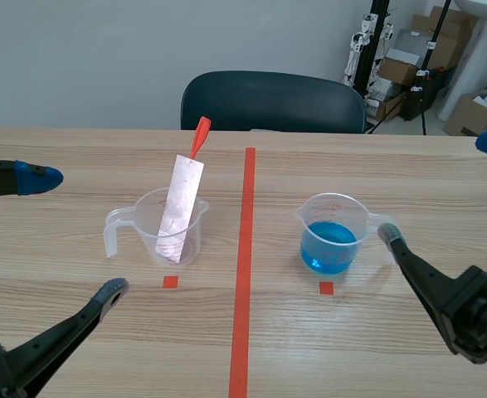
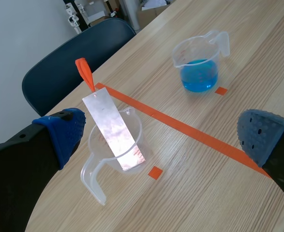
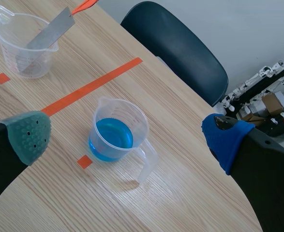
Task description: Do the redox reaction experiment. lift the metal plate out of the left beaker
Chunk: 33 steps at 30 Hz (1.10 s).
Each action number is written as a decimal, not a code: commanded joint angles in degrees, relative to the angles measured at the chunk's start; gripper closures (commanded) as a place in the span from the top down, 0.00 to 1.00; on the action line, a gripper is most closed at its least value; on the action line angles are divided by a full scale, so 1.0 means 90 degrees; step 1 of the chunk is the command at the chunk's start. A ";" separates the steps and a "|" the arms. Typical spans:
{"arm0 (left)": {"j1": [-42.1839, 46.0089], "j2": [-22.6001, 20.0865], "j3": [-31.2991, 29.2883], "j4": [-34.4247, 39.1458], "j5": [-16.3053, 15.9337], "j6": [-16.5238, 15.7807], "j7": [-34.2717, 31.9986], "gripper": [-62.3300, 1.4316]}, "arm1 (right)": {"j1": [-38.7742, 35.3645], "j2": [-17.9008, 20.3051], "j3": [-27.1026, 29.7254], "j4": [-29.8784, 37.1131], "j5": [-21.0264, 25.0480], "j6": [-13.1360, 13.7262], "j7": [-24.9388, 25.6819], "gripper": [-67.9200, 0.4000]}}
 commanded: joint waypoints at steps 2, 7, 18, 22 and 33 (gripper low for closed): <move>0.0000 -0.0034 -0.0007 0.0049 -0.0083 0.0005 0.0073 1.00 | 0.0056 0.0039 0.0027 0.0002 0.0049 -0.0046 0.0095 1.00; 0.0015 0.0017 -0.0007 -0.0078 -0.0806 -0.0022 0.0165 1.00 | 0.0056 0.0073 0.0024 0.0002 0.0143 -0.0219 0.0092 1.00; 0.0015 0.0588 -0.0007 -0.1200 -0.1064 -0.0284 -0.0670 1.00 | 0.0289 0.0073 0.0027 -0.0005 0.1110 -0.0350 -0.0284 1.00; 0.0017 0.0765 -0.0007 -0.1797 -0.1064 -0.0629 -0.1086 1.00 | 0.0799 0.0075 0.0024 -0.0066 0.1698 -0.0306 -0.0765 1.00; 0.0017 0.1870 -0.0007 -0.3721 -0.0984 -0.1348 -0.2659 1.00 | 0.2416 0.0107 0.0017 -0.0877 0.3291 0.0457 -0.1654 1.00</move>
